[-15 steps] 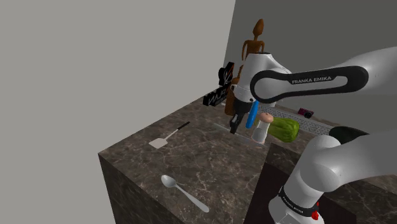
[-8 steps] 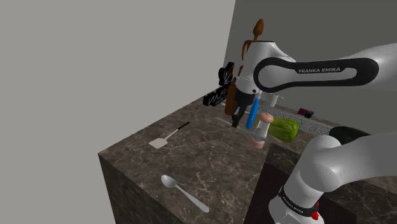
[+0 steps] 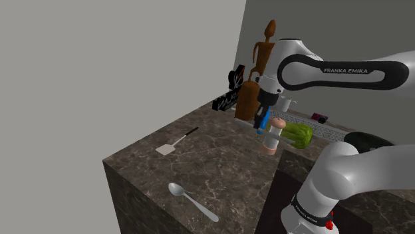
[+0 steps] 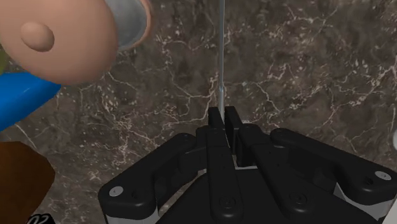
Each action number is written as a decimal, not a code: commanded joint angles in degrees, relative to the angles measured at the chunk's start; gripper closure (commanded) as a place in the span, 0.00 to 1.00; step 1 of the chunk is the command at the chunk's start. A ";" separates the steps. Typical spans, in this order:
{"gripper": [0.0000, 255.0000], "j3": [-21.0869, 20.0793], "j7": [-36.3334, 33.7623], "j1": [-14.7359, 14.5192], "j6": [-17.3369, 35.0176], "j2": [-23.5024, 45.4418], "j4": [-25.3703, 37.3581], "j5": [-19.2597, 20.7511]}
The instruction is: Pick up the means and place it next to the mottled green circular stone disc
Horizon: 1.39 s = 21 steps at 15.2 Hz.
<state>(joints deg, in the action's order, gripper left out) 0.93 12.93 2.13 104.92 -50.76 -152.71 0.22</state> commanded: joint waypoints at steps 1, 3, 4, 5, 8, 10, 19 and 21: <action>1.00 2.66 2.84 1.56 -1.20 -1.81 -0.62 2.03; 1.00 5.34 5.64 3.19 -2.23 -3.57 -1.30 4.15; 1.00 6.69 7.07 4.05 -2.71 -4.31 -1.53 5.24; 1.00 8.07 8.51 4.91 -3.15 -4.96 -1.68 6.36; 1.00 12.31 12.88 7.46 -4.27 -6.31 -1.70 9.82; 1.00 15.18 15.83 9.09 -4.81 -6.71 -1.33 12.14; 1.00 28.36 28.96 14.43 -5.28 -3.99 3.77 21.66; 1.00 30.77 32.36 15.81 -4.74 -2.16 5.57 22.81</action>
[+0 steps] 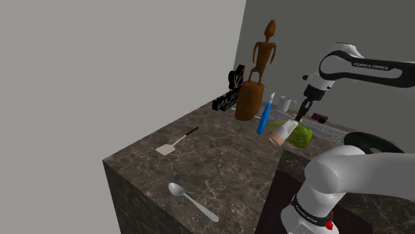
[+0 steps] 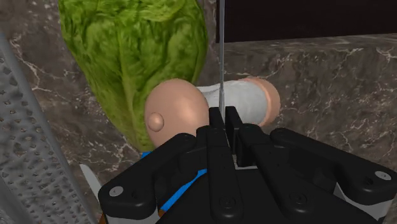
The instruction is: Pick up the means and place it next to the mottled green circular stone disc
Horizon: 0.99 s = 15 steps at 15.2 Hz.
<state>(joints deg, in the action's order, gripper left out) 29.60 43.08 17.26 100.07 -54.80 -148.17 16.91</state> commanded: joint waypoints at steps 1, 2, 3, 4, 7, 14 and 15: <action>1.00 2.99 4.22 1.76 0.59 3.15 1.98 6.28; 1.00 3.68 6.43 3.07 1.20 4.65 2.97 6.17; 1.00 4.32 8.67 4.40 1.86 6.26 4.01 5.94; 1.00 4.96 10.89 5.65 2.52 7.95 5.11 5.65; 1.00 9.12 15.54 5.84 3.59 11.84 8.93 6.41; 1.00 17.14 21.64 3.97 7.13 17.82 13.28 7.44; 1.00 17.48 21.63 3.98 7.91 17.95 12.66 7.62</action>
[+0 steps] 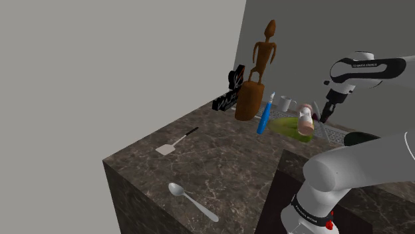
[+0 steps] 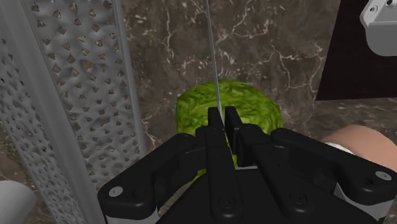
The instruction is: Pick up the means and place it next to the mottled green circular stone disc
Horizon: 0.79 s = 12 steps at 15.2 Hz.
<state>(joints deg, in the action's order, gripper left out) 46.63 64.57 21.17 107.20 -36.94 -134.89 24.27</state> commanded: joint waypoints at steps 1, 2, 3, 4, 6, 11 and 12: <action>1.00 0.81 0.14 0.06 1.57 0.24 -1.23 0.44; 1.00 1.17 0.14 0.05 2.36 0.41 -1.83 0.62; 1.00 1.55 0.14 0.02 3.16 0.59 -2.42 0.79; 1.00 1.94 0.15 -0.01 3.96 0.79 -3.00 0.97; 1.00 2.72 0.18 -0.07 5.60 1.26 -4.13 1.28; 1.00 4.80 0.41 -0.33 9.85 2.82 -6.76 1.92; 1.00 5.25 0.47 -0.42 10.73 3.19 -7.25 2.03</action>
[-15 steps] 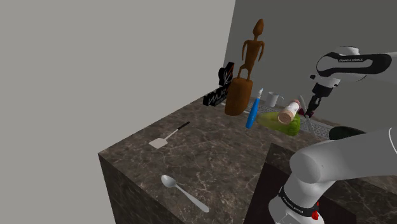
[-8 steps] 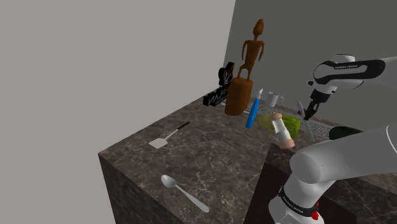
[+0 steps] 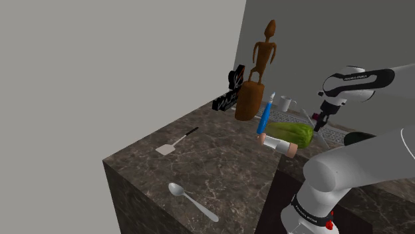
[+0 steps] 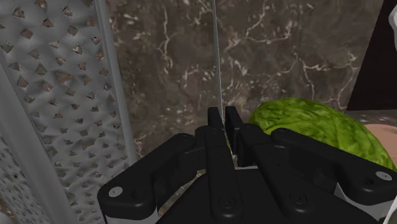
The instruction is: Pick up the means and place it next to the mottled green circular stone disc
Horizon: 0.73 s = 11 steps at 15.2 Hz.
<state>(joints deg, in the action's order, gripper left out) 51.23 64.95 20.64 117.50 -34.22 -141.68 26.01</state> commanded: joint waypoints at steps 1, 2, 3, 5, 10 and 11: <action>1.00 1.11 0.16 0.01 1.32 0.85 -0.94 0.38; 1.00 1.60 0.23 -0.12 2.21 1.26 -1.41 0.48; 1.00 2.10 0.30 -0.27 3.11 1.68 -1.87 0.58; 1.00 3.15 0.45 -0.63 4.94 2.58 -2.76 0.74; 1.00 4.98 0.77 -1.38 7.95 4.21 -4.08 0.89; 1.00 4.98 0.78 -1.38 7.95 4.22 -4.08 0.88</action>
<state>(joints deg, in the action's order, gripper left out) 56.13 65.74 19.25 125.36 -30.07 -145.67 26.88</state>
